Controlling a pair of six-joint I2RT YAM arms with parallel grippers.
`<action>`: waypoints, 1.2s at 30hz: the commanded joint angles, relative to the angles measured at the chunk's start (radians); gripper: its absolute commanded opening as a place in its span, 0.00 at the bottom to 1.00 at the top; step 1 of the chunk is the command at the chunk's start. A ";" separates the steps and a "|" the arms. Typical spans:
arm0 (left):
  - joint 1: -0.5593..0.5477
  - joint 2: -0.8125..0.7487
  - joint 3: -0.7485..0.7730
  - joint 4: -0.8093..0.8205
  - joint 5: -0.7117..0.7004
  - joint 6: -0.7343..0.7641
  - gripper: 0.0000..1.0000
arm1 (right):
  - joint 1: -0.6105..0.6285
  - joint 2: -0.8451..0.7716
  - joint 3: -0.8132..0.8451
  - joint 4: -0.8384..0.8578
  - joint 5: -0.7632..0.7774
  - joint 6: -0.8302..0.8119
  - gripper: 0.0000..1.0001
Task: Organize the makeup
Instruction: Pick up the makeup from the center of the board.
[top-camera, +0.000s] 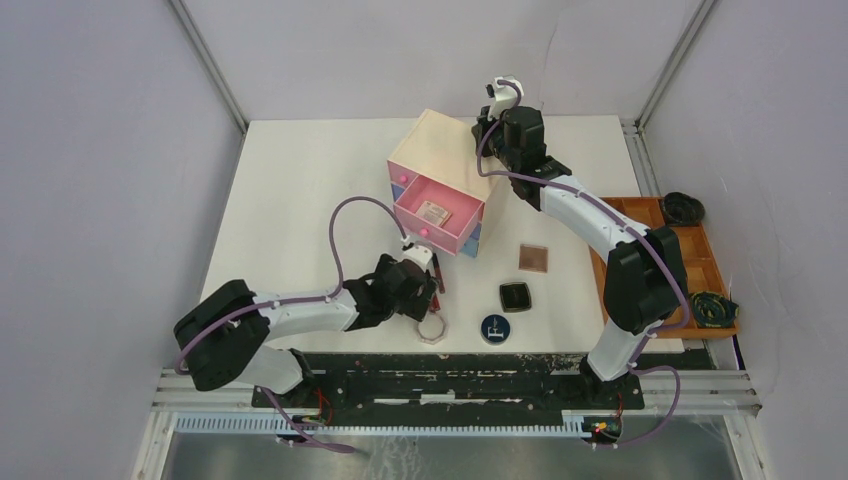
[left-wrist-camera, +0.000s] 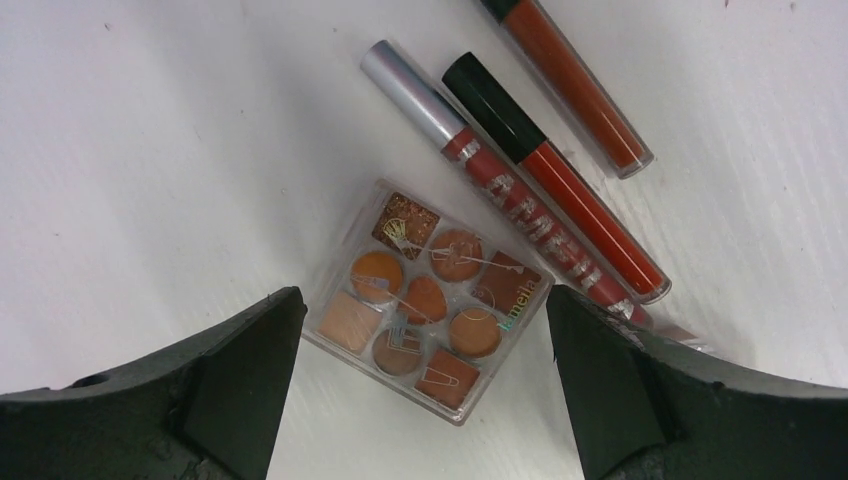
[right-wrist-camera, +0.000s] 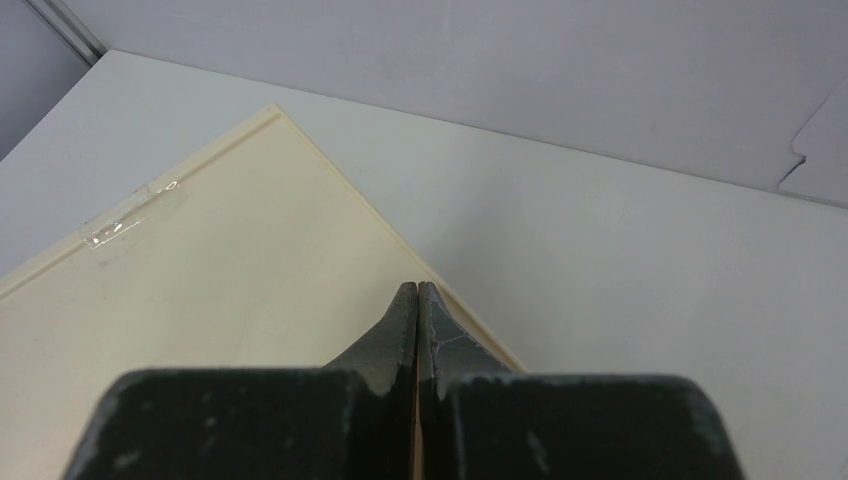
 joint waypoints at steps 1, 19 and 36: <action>0.028 0.005 -0.026 0.067 0.031 0.008 0.97 | -0.009 0.115 -0.099 -0.409 0.022 -0.007 0.01; 0.049 0.071 -0.031 -0.033 0.048 -0.153 0.83 | -0.010 0.111 -0.101 -0.409 0.027 -0.009 0.01; 0.050 -0.118 -0.101 -0.221 -0.087 -0.372 0.42 | -0.009 0.105 -0.105 -0.409 0.027 -0.008 0.01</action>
